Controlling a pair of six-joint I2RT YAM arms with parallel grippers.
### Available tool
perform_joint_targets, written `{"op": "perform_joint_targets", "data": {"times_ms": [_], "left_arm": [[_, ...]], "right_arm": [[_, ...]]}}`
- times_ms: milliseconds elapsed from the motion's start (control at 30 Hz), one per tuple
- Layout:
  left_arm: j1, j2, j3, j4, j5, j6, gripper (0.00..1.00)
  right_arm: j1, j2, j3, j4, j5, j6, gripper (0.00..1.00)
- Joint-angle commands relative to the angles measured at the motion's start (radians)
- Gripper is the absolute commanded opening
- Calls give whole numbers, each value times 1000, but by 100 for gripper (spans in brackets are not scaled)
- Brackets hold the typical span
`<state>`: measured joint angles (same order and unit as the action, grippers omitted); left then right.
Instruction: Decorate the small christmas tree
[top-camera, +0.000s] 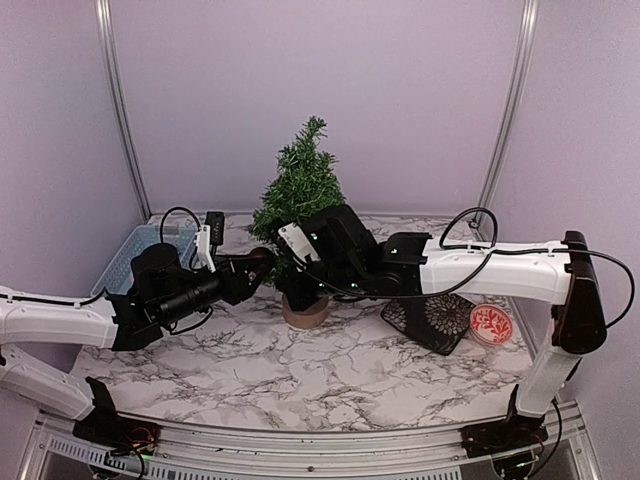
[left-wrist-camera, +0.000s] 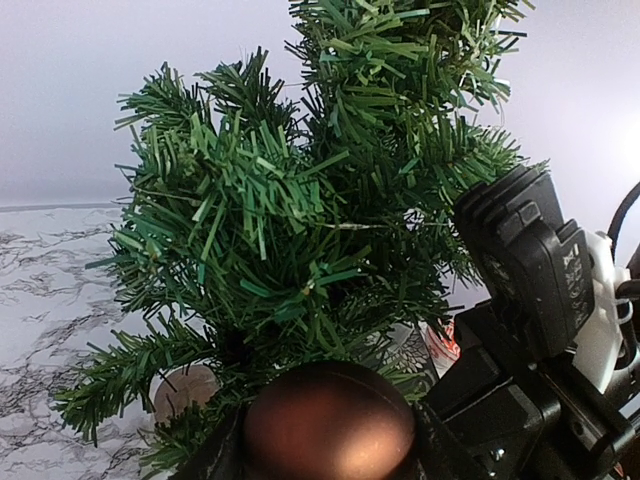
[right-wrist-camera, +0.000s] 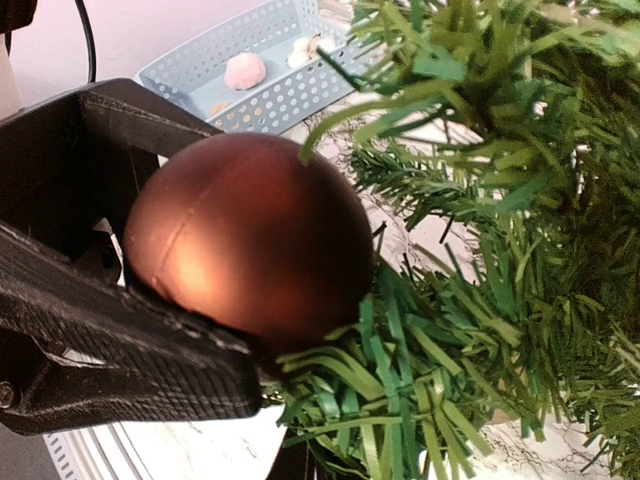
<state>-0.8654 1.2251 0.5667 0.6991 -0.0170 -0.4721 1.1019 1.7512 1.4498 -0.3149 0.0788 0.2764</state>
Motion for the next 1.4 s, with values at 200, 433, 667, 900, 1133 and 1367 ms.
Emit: {"op": "perform_joint_targets", "data": {"times_ms": [200, 433, 667, 900, 1133, 1367], "left_arm": [[8, -45, -75, 83, 8, -13, 42], [8, -106, -115, 67, 49, -13, 58], [8, -137, -117, 25, 44, -13, 69], [7, -141, -118, 22, 48, -36, 70], [7, -196, -129, -2, 58, -32, 70], [20, -283, -134, -123, 42, -57, 71]], "right_arm": [[-7, -41, 5, 23, 44, 32, 4], [-8, -41, -8, 32, 44, 36, 6], [-7, -45, -16, 44, 38, 37, 6], [-7, -57, -29, 52, 32, 39, 7], [-7, -85, -64, 73, 4, 37, 7], [-2, -134, -114, 140, -67, 9, 9]]}}
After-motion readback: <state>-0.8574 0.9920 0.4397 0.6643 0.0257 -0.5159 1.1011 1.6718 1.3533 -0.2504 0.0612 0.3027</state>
